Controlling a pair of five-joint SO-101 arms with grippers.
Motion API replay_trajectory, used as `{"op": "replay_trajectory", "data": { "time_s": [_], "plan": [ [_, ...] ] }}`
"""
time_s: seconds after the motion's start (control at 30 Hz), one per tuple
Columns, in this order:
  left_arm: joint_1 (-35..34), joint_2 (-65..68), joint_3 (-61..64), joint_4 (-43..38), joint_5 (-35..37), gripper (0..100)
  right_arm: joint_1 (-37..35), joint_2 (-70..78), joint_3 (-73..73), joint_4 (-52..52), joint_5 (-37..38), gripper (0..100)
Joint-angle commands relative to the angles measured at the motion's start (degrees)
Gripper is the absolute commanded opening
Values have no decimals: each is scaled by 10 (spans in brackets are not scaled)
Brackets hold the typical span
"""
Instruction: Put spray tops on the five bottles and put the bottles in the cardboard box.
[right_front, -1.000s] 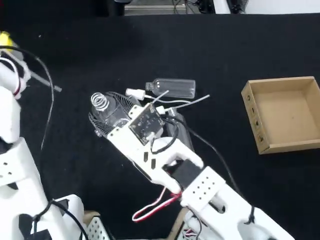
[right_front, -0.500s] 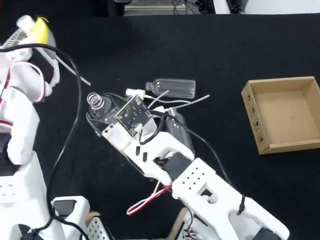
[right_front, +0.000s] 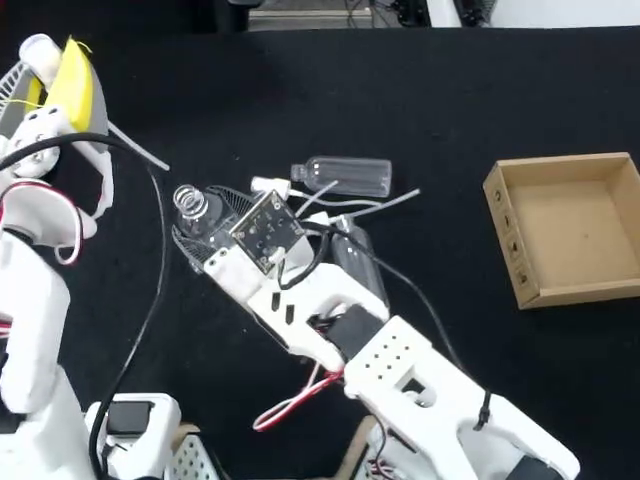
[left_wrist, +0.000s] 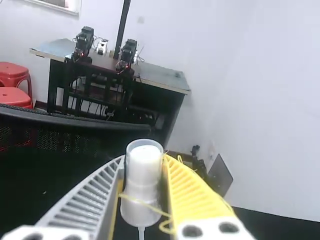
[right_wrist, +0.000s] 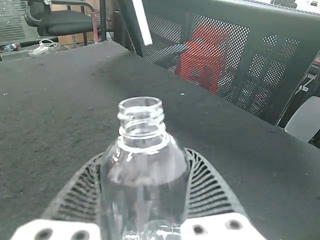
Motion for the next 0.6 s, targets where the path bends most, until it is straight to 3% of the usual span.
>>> {"op": "replay_trajectory", "data": {
  "time_s": [0.0,0.17,0.57],
  "plan": [
    [8,-4,-23,6,-3,30,-5,6,-45,-19,-3,10],
    [55,-4,-22,55,-4,30,-5,6,-45,-19,-3,10],
    [58,-8,58,-4,-5,30,-5,2,-45,-18,-3,10]
  ]
}}
